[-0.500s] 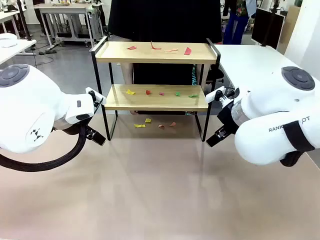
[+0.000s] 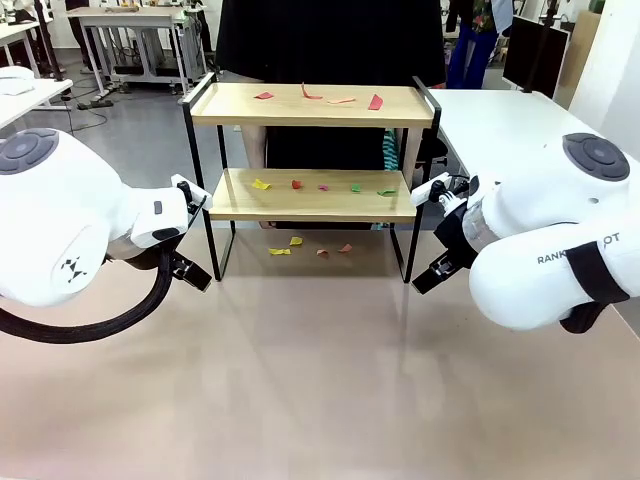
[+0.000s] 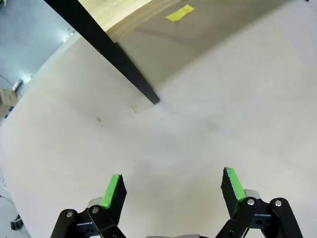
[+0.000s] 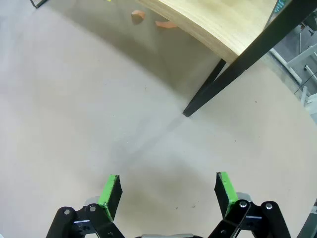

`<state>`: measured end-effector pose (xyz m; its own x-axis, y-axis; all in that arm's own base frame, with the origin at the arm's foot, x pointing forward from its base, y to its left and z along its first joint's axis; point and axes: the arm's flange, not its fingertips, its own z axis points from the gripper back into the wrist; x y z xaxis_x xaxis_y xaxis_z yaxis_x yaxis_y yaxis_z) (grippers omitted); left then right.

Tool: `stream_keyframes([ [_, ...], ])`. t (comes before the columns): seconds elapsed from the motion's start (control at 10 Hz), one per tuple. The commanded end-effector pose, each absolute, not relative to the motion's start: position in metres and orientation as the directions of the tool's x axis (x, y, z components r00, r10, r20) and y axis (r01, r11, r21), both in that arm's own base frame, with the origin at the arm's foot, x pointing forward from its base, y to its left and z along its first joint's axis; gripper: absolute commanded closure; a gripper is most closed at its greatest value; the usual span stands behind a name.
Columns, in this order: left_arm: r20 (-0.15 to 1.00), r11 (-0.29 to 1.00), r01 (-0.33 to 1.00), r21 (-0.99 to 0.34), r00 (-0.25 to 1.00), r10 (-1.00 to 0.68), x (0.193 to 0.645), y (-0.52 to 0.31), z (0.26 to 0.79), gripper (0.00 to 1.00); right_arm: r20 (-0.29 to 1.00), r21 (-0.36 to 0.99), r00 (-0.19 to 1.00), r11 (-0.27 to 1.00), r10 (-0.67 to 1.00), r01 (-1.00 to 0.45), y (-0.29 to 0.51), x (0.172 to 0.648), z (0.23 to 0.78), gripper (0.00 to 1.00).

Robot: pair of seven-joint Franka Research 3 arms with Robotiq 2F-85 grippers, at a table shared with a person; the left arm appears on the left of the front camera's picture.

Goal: Clean the shelf.
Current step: Pick up the Duster handed by the human.

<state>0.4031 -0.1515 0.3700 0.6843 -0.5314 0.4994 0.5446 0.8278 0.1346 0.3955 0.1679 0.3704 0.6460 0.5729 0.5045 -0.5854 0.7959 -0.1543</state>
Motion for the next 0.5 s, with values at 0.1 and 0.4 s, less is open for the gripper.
stream_keyframes([
  [0.1, 0.500, 0.828, 0.545, 0.135, 0.684, -0.532, 0.4031, -0.1515, 0.3701, 0.00, 0.505, -0.154, 0.646, 0.796, 0.572, -0.585, 0.1678, 0.3955, 0.3705, 0.00],
  [0.4, 0.499, 0.828, 0.545, 0.135, 0.684, -0.531, 0.4031, -0.1515, 0.3700, 0.00, 0.504, -0.154, 0.646, 0.796, 0.573, -0.585, 0.1679, 0.3955, 0.3703, 0.00],
])
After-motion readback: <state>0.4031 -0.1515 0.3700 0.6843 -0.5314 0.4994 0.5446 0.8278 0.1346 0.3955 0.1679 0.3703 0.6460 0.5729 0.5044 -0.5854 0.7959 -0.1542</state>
